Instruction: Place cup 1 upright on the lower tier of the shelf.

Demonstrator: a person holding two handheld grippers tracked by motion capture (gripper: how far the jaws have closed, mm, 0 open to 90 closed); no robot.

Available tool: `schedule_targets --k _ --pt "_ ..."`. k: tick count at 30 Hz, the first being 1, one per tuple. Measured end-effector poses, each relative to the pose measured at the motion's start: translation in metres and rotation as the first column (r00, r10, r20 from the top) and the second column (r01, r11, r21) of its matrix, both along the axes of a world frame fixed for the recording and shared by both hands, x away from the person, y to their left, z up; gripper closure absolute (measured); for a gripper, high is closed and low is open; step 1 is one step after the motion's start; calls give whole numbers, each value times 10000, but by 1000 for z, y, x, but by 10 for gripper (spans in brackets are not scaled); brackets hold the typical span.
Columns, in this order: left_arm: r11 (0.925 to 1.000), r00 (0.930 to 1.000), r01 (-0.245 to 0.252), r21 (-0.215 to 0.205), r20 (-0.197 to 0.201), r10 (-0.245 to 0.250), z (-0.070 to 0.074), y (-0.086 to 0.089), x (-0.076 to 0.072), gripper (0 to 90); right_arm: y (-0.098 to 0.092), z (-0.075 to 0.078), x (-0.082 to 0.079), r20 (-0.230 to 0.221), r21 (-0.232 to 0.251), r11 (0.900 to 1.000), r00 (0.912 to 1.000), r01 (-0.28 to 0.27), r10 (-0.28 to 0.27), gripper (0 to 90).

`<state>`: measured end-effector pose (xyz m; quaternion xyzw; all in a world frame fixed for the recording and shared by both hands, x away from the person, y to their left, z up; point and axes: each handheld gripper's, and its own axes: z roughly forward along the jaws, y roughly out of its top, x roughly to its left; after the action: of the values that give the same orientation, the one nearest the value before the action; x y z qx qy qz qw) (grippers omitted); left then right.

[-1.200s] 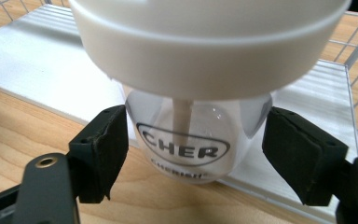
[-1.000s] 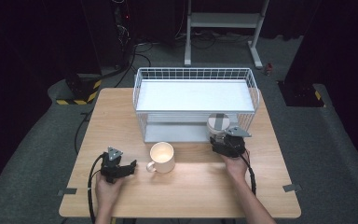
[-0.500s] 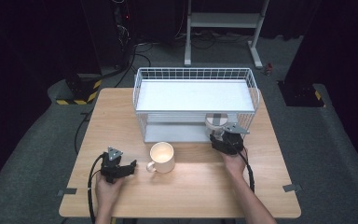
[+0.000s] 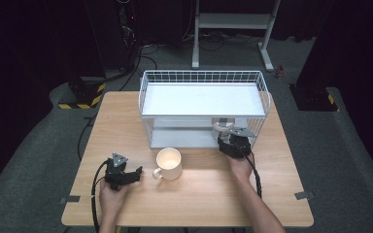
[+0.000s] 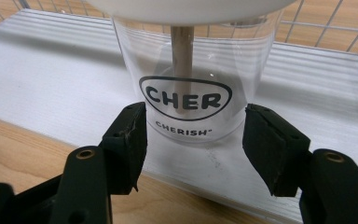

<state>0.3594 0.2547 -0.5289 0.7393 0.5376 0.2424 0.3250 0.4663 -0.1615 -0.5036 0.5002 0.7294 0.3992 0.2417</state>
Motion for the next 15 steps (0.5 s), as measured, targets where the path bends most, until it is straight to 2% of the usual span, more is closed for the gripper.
schedule_targets --k 2,4,7,15 --pt "10000 10000 2 0 -3 -2 0 0 0 207 3 1 2 -123 15 10000 9999 66 -66 406" --pt "10000 10000 -1 -5 -2 1 0 0 0 206 4 2 5 -53 -101 9999 10000 32 -33 416" --pt "10000 10000 3 -1 -1 -3 0 0 0 206 7 2 8 -144 71 9998 9997 196 -195 433" --pt "10000 10000 1 0 0 -1 0 0 0 207 9 -4 14 -91 88 9994 9994 340 -339 461"
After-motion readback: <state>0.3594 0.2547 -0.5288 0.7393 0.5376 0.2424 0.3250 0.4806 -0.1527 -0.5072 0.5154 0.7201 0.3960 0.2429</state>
